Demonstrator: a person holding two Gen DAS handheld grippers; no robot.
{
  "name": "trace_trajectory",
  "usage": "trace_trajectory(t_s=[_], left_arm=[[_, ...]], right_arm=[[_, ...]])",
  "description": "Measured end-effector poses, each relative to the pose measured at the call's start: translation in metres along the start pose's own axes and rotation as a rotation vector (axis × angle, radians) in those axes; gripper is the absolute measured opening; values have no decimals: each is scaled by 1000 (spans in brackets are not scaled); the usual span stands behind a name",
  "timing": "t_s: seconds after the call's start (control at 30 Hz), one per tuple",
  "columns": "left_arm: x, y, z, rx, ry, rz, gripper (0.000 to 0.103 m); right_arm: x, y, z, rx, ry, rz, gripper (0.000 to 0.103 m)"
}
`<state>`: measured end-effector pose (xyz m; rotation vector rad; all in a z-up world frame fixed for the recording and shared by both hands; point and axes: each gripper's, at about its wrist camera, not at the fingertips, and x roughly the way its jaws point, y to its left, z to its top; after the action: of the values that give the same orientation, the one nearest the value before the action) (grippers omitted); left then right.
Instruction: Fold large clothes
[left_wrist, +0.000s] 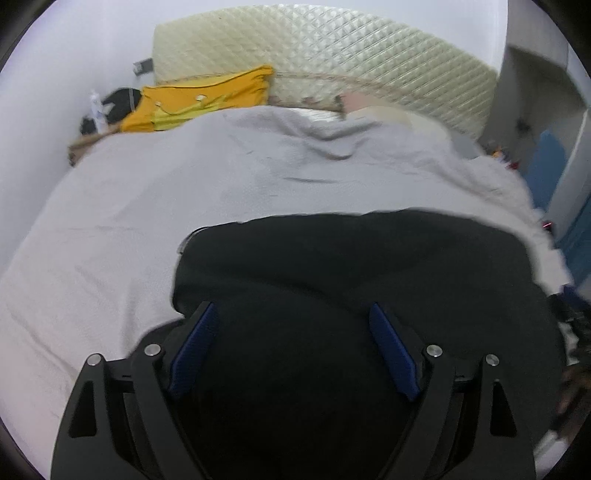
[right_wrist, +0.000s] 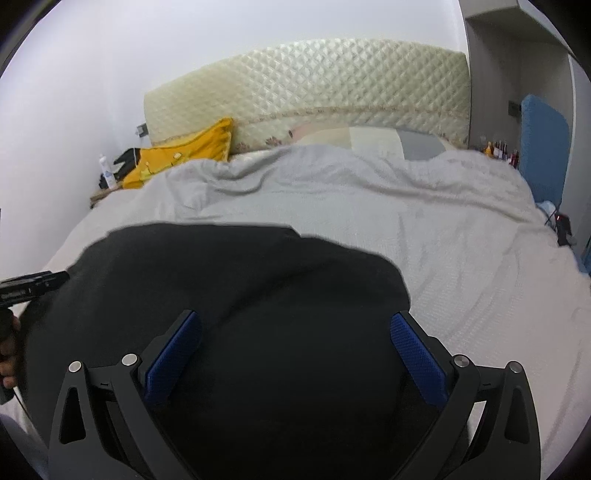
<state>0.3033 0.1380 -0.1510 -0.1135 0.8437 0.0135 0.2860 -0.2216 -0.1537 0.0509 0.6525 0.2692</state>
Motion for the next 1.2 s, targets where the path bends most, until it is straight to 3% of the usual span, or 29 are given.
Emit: trace_trajectory(t_s=[0.17,0.27,0.63,0.93,1.03,1.13,1.2], left_arm=[[-72,-23,8,32,-110,-36,89],[-115,-31,11,44,-163,-42,99],[-251,-32,18,44,-316,-45,103],[-352,-41,-20,95,-431,-35,103],[-373,-44,-36,99,-460,-40,103],[-387,-48,-54,108,-493,14,103],[-391,-49,-68,103,-487,-8,103]], right_arm=[[-56,12,27,-8,-94,5,103],[-101,25,42,-28,-165,19,103],[-264,69,77,-94,-381,21,103],[-360,93,51,-98,-490,77,103],[-378,98,36,-93,-506,100,103],[-390,100,20,-79,-525,98,103],[-397,103,9,-81,-528,100,103]])
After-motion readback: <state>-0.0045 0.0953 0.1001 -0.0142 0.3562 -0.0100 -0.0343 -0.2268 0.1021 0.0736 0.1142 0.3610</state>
